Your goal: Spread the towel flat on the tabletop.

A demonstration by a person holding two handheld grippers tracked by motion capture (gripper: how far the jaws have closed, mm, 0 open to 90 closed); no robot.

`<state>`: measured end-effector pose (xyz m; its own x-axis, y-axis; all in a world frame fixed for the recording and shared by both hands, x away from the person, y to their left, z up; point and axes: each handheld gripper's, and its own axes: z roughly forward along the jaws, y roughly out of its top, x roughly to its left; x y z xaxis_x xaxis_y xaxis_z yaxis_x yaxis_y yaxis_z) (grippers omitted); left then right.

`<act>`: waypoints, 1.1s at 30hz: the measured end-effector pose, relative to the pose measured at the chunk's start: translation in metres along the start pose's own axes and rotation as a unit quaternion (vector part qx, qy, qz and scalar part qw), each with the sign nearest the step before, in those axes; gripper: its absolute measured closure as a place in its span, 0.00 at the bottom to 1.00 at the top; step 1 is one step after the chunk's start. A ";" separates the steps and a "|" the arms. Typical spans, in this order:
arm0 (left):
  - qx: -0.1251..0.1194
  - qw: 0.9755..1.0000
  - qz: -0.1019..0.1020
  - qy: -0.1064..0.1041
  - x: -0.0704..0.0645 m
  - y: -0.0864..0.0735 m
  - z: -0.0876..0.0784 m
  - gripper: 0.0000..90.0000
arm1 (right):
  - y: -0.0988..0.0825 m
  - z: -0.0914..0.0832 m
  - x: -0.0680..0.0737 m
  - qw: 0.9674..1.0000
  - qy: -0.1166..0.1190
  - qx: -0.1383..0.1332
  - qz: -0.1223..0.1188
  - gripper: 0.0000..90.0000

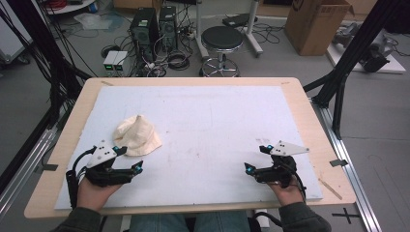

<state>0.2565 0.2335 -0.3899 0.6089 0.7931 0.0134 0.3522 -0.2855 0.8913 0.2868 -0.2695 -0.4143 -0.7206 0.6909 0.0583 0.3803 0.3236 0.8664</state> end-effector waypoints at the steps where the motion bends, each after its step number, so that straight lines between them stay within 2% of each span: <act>1: -0.001 1.000 0.000 0.001 0.001 0.002 0.000 0.27 | 0.000 0.000 0.000 1.000 0.000 0.001 0.000 0.12; 5: 0.006 1.000 0.005 0.004 0.007 0.011 0.002 0.29 | 0.002 0.000 0.001 1.000 0.006 -0.002 -0.003 0.12; 8: 0.007 1.000 0.000 0.003 0.013 0.018 0.006 0.30 | 0.003 0.001 0.000 1.000 0.007 -0.002 -0.006 0.12; 12: 0.005 1.000 -0.006 0.013 0.025 0.035 0.018 0.30 | 0.004 0.002 0.001 1.000 0.011 -0.004 -0.008 0.12; 13: 0.005 1.000 -0.006 0.013 0.025 0.035 0.018 0.30 | 0.004 0.002 0.001 1.000 0.011 -0.004 -0.008 0.12; 16: 0.006 1.000 -0.022 0.009 0.033 0.043 0.027 0.30 | 0.006 0.003 0.000 1.000 0.014 -0.008 -0.009 0.12; 20: 0.024 0.999 -0.032 0.017 0.043 0.050 0.041 0.30 | 0.007 0.004 -0.001 1.000 0.016 -0.013 -0.002 0.12; 22: 0.028 0.999 -0.037 0.026 0.047 0.051 0.049 0.30 | 0.007 0.003 -0.001 1.000 0.017 -0.017 -0.002 0.12; 28: 0.061 0.996 -0.042 0.050 0.058 0.045 0.071 0.30 | 0.008 0.004 -0.002 1.000 0.021 -0.020 0.000 0.12; 30: 0.061 0.996 -0.046 0.050 0.059 0.044 0.077 0.30 | 0.007 0.006 -0.002 1.000 0.024 -0.019 0.001 0.12; 31: 0.065 0.995 -0.049 0.049 0.060 0.043 0.082 0.34 | 0.007 0.007 -0.003 1.000 0.023 -0.018 -0.002 0.12; 33: 0.078 0.994 -0.058 0.052 0.062 0.039 0.090 0.35 | 0.007 0.008 -0.003 1.000 0.025 -0.017 -0.001 0.12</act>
<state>0.3723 0.2231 -0.3948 0.4840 0.8745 -0.0309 0.5263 -0.2628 0.8087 0.2961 -0.2643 -0.4121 -0.7498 0.6567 0.0811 0.3598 0.3018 0.8829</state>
